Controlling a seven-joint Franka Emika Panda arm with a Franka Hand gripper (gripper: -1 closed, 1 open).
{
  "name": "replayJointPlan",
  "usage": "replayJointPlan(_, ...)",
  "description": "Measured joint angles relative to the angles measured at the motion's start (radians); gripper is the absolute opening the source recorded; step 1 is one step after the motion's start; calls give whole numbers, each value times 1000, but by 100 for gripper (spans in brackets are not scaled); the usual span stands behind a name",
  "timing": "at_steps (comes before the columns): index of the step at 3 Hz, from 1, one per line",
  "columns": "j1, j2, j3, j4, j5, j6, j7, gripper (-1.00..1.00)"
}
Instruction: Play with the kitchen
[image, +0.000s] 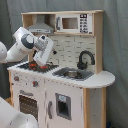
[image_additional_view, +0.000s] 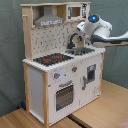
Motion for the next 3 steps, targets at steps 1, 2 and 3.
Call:
replayJointPlan(1,1,62,1,37,0,-77,-60,100)
replayJointPlan(2,0,117,1,71,0,-153,-120,100)
replayJointPlan(3,0,165,2,95,0,-218,-176,100)
